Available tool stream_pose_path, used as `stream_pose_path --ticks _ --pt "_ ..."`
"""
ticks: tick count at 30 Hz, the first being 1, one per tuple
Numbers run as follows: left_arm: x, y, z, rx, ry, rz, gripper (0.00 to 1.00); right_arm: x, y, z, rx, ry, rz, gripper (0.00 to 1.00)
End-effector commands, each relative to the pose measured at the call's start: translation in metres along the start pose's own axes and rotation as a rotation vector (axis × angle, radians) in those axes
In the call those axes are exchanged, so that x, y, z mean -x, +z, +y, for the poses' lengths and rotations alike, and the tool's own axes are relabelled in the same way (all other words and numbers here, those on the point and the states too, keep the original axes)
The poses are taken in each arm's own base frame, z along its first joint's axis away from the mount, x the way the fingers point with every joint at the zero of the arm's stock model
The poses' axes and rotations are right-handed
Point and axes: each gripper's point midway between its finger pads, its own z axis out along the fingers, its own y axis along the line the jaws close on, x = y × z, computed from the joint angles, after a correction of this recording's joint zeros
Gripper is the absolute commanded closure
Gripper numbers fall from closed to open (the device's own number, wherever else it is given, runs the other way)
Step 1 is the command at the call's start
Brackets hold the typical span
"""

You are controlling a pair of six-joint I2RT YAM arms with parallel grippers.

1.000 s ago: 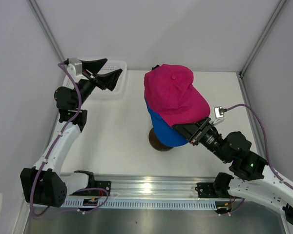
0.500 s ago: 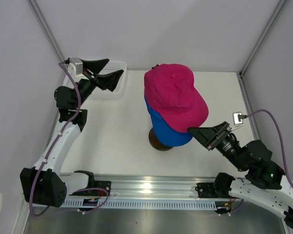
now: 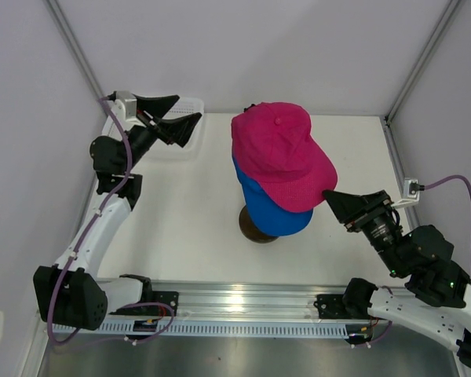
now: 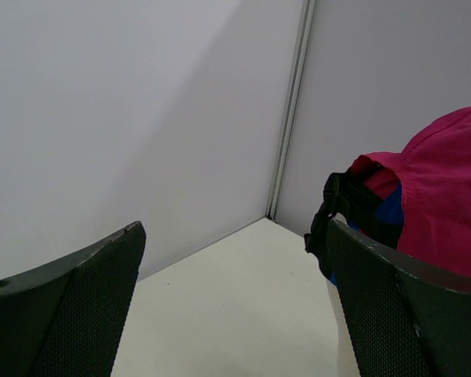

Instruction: Stack the hats

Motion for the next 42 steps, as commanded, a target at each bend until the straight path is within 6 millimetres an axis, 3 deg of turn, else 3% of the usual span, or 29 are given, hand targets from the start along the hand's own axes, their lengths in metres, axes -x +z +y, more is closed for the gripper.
stream_pose_path --ticks 1,5,6,13,15,21,26,27,29,32,37,39,40,42 --pt "0.013 0.007 -0.011 -0.05 0.016 -0.021 0.01 0.032 0.003 0.003 -0.044 -0.029 -0.129 0.59" --pt "0.011 0.01 -0.012 -0.056 0.007 -0.019 0.0 0.025 0.011 0.015 -0.012 -0.017 -0.098 0.85" --pt "0.008 0.011 -0.011 -0.056 -0.001 -0.013 0.01 0.016 0.015 0.017 -0.008 -0.001 -0.067 1.0" --pt "-0.006 0.013 -0.018 -0.071 -0.029 0.006 0.0 -0.028 0.021 0.024 0.065 0.205 0.074 1.0" --pt "-0.008 0.014 -0.021 -0.078 -0.04 0.007 0.0 -0.039 0.023 0.011 0.034 0.238 0.089 1.0" --pt "-0.004 0.02 -0.034 -0.095 -0.043 0.011 0.0 -0.03 0.012 -0.005 0.082 0.415 0.0 1.0" --pt "0.003 0.026 -0.046 -0.078 -0.044 0.018 0.01 -0.019 0.007 0.004 0.144 0.451 -0.034 1.0" --pt "0.014 0.028 -0.049 -0.074 -0.021 -0.001 0.01 -0.021 0.01 0.009 0.153 0.435 -0.022 1.0" --pt "0.018 0.029 -0.046 -0.028 -0.021 -0.002 0.0 -0.016 0.01 0.024 0.177 0.422 -0.008 1.0" --pt "0.034 0.024 -0.044 0.03 -0.024 -0.023 0.0 -0.026 0.015 0.034 0.188 0.424 0.049 1.0" --pt "0.076 0.009 -0.057 0.078 -0.041 -0.063 0.01 -0.03 0.016 0.021 0.15 0.477 0.037 1.0" --pt "0.078 0.003 -0.054 0.128 -0.048 -0.035 0.0 -0.025 0.014 0.02 0.16 0.494 0.014 1.0" --pt "0.1 0.002 -0.064 0.115 -0.029 -0.065 0.0 -0.022 0.012 0.02 0.168 0.491 0.006 1.0" --pt "0.108 0.0 -0.076 0.079 -0.004 -0.042 0.01 -0.016 0.012 0.025 0.183 0.49 -0.011 1.0"
